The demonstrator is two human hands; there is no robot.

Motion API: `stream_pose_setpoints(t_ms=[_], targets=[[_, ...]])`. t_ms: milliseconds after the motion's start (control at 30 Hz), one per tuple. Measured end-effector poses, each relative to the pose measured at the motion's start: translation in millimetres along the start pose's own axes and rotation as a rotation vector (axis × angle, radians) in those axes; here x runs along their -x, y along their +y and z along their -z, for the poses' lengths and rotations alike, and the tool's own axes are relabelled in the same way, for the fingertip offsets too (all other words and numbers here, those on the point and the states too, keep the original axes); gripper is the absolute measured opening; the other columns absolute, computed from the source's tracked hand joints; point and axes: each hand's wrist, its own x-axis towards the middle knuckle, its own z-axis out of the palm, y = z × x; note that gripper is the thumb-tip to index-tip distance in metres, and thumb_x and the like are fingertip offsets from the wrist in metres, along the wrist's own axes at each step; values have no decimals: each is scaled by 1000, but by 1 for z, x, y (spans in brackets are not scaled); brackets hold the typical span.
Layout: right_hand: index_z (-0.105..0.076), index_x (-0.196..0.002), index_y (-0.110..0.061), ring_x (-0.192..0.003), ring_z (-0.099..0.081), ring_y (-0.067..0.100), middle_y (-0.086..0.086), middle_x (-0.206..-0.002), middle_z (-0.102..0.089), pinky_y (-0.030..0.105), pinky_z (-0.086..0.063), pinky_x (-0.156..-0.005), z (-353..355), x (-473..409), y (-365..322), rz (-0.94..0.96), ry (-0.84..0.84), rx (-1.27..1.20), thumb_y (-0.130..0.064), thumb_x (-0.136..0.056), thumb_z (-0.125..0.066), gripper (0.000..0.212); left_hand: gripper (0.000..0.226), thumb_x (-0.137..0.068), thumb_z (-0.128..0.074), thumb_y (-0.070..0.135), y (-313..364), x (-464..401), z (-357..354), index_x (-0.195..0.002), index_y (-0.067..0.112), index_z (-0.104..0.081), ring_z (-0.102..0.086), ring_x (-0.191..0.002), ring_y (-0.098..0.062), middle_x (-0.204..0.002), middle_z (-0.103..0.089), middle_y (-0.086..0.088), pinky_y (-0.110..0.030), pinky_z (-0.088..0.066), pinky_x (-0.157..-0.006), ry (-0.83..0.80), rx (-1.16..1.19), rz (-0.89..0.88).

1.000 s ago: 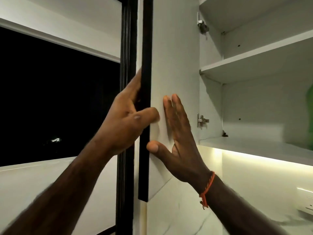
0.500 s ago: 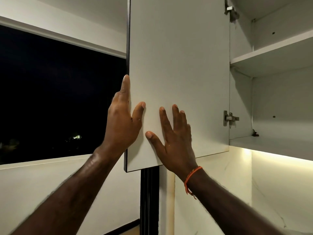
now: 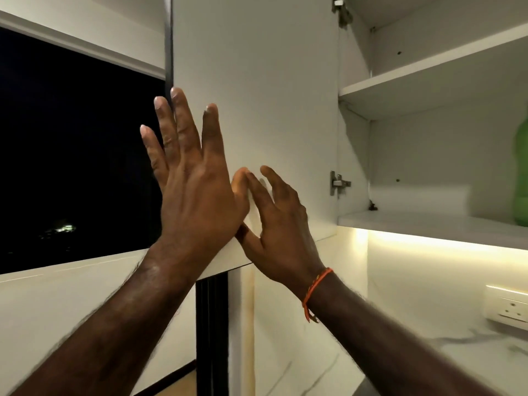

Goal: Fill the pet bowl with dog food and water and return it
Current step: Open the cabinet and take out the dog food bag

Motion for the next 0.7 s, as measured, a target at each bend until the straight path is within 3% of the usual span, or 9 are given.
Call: stream_pose_setpoints(t_ms=[67, 200, 333, 500, 700], targets=[[-29, -157, -30, -152, -21, 21, -2, -167, -20, 44, -25, -115, 20, 9, 4, 4, 32, 51, -55, -89, -61, 79, 81, -96, -59, 42, 20, 2, -3, -162, 11, -25, 7, -158, -45, -171, 3, -27, -57, 4, -127, 27, 112, -54], [-29, -157, -30, -150, -23, 19, -2, -164, -25, 35, -14, -112, 61, 25, 25, -25, 48, 240, -50, -84, -68, 85, 76, -95, -55, 48, 61, 7, -19, -160, 15, -33, 2, -160, -40, -172, -3, -22, -56, -2, -129, 12, 366, -93], [-31, -156, -29, -149, -26, 20, 1, -163, -28, 37, -22, -114, 107, 46, 52, -97, 105, 428, -49, -86, -67, 81, 82, -96, -46, 64, 101, 10, -42, -164, 23, -24, 7, -161, -33, -174, 2, -15, -55, -2, -129, -64, 492, -80], [-27, -157, -31, -152, -22, 23, 0, -167, -19, 46, -28, -120, 172, 78, 82, -241, 146, 665, -53, -89, -62, 80, 88, -96, -38, 73, 166, 22, -67, -166, 26, -12, 7, -161, -31, -174, 4, -13, -51, -2, -128, -127, 693, -91], [-11, -160, -35, -156, -10, 24, -2, -170, -4, 46, -15, -122, 263, 125, 110, -423, 126, 927, -62, -90, -55, 87, 92, -93, -31, 78, 256, 32, -87, -166, 28, -5, 11, -161, -29, -174, 9, -10, -50, 0, -127, -244, 867, -121]])
